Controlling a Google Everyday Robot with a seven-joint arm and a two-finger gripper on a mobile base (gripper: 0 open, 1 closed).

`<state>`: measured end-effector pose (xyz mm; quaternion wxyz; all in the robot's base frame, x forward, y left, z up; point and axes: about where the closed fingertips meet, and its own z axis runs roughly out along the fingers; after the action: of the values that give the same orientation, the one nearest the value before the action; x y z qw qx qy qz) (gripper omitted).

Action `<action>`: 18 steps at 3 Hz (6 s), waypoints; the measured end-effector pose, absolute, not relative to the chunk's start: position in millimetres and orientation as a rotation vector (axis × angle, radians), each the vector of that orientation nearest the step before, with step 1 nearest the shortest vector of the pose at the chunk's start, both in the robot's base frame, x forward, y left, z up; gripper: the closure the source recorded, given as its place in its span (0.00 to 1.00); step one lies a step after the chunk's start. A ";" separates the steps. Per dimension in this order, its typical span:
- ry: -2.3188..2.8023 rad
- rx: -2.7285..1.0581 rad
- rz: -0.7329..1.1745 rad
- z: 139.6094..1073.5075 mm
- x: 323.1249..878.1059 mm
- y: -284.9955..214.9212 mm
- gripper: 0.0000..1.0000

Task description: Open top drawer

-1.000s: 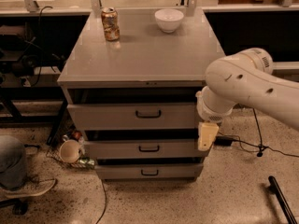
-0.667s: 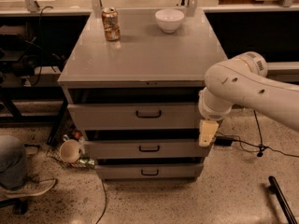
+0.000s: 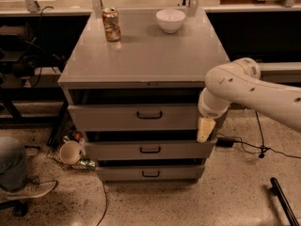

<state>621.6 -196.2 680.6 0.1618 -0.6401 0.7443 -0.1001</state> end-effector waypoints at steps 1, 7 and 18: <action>2.142 -1.819 -0.219 652.6 639.3 -196.4 0.02; 2.175 -1.758 -0.059 655.2 563.0 -194.1 1.00; 2.208 -1.759 -0.043 649.4 538.4 -197.5 0.00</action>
Offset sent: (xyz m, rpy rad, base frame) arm 0.0253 -0.0038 -0.0533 0.0881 0.0650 -0.0220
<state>538.4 -197.5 649.4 0.1585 -0.6152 0.7722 -0.0149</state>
